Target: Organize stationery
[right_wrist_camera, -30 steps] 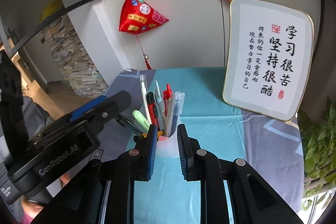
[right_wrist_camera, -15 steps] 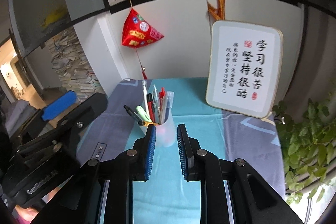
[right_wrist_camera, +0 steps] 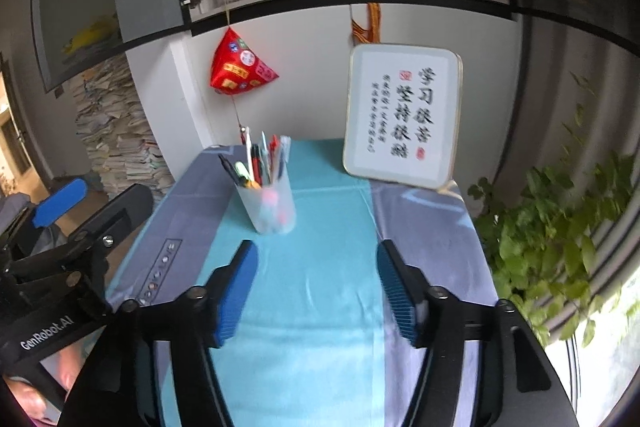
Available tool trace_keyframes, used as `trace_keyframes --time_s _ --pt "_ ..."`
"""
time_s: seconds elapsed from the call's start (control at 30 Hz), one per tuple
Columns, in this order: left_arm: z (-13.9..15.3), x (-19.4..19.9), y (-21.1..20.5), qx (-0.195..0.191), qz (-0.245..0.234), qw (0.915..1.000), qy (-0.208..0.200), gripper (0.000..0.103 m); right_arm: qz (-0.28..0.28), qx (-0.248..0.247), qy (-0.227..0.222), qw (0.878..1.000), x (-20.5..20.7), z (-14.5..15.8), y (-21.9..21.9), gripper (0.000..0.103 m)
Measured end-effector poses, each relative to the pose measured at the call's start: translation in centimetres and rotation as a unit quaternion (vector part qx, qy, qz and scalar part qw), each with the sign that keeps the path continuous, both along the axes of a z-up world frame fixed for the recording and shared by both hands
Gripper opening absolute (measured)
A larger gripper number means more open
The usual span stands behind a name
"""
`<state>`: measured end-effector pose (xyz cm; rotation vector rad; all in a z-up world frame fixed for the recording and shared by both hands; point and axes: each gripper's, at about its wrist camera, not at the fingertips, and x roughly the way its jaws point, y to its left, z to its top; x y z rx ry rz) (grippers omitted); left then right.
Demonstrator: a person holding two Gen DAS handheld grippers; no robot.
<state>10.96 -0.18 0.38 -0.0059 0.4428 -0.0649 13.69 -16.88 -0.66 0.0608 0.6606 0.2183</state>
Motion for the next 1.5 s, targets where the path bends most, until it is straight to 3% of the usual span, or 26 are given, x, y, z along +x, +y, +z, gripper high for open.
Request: trace_keyframes --time_s 0.33,0.67,1.5 --pt "-1.7 -4.3 -1.4 0.026 -0.005 0.9995 0.016 0.102 -0.025 -0.005 -0.010 1.000 -4.5 -1.1 -1.6 0.071" --pt "-2.0 -7.4 -1.8 0.036 -0.006 0.9993 0.009 0.102 -0.030 -0.005 -0.030 0.999 -7.4 -0.3 -1.9 0.072" --pt "-1.6 -7.6 -1.3 0.015 -0.005 0.9998 0.016 0.102 -0.027 -0.005 -0.037 0.999 -8.1 0.1 -1.6 0.072"
